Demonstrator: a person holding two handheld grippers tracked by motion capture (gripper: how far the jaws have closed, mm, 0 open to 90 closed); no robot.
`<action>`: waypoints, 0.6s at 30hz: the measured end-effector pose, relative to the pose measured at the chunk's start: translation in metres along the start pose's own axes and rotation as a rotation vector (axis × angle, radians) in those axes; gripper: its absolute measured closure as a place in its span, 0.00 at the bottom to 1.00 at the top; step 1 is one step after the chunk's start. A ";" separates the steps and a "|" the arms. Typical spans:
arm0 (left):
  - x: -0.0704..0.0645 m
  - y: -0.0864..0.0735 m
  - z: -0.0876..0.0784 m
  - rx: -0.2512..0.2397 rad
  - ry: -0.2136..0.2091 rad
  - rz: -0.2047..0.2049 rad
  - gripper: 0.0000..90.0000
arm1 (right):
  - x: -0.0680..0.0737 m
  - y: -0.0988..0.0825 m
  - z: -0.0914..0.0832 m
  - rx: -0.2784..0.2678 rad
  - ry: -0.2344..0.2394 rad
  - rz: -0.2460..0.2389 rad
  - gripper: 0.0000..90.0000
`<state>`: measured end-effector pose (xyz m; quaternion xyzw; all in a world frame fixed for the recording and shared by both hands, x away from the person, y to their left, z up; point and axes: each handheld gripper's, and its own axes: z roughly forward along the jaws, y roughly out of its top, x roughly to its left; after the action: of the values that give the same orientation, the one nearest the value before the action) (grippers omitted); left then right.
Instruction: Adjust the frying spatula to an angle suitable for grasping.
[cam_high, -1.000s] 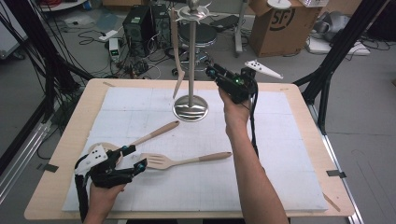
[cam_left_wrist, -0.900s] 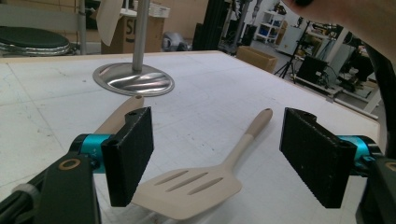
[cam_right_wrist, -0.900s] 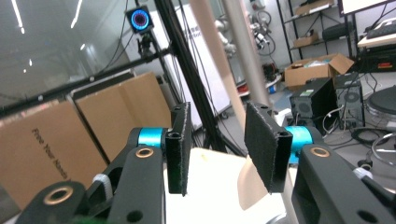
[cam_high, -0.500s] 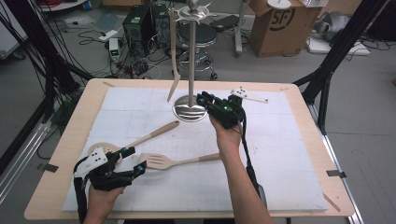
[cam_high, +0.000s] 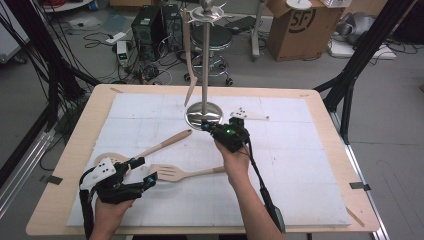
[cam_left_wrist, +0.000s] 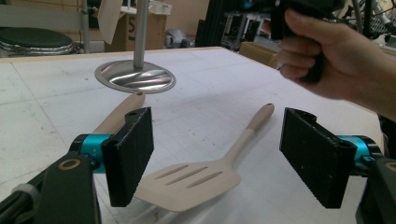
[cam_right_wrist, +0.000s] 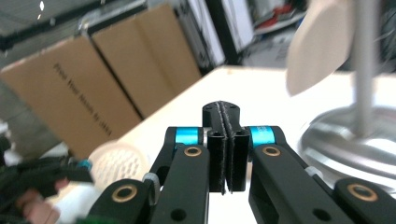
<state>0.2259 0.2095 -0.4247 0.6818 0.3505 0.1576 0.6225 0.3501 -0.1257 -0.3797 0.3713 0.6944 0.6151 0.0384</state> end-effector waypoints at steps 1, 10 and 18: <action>0.000 0.000 0.000 0.000 0.001 0.001 0.30 | 0.002 -0.004 0.005 0.038 -0.002 -0.014 0.99; 0.001 0.000 0.001 -0.004 -0.002 -0.005 0.30 | 0.010 -0.048 0.047 0.328 -0.026 -0.010 0.99; 0.001 0.000 0.001 0.001 -0.003 -0.001 0.30 | 0.011 -0.071 0.063 0.506 -0.066 0.034 1.00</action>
<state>0.2274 0.2092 -0.4247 0.6823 0.3499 0.1562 0.6226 0.3409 -0.0649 -0.4525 0.4007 0.8183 0.4098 -0.0434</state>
